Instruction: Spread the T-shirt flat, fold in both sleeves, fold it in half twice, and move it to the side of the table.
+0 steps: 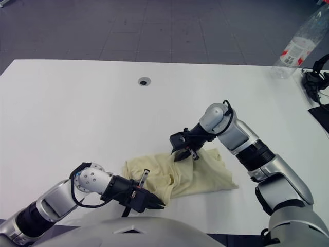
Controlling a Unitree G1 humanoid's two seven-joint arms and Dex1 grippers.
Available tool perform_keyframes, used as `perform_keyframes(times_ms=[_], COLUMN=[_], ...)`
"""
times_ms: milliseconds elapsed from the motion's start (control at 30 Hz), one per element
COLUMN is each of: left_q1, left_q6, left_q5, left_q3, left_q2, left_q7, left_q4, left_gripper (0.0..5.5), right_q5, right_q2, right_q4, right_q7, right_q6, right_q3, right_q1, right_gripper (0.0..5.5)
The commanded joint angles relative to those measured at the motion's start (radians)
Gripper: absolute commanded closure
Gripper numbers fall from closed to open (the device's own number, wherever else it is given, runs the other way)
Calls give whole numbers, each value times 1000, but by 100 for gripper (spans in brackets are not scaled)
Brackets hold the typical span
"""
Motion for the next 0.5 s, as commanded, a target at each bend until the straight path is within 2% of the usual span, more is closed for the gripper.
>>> perform_keyframes(times_ms=[33,100,300,500], left_q1=[-6,-6,-3,45], left_q6=[-3,-6,-13,-84], left_q5=[9,6,-7,-18], left_q3=[4,6,17,80], left_q2=[7,8,3,-7], left_q7=[2,1,3,61], left_q4=[8,12,34,61], left_gripper=[550,550,550,550], right_q5=[-2,0,-1,90], right_q2=[-12,-13,-13,-72], right_q4=[-15,-19,-28,-124], right_q7=[1,1,-7,-1], right_q6=[-8,-5,-12,19], right_q3=[-11,-14,-18,-134], right_q1=[11,13,25,45], right_gripper=[525,548,548,548])
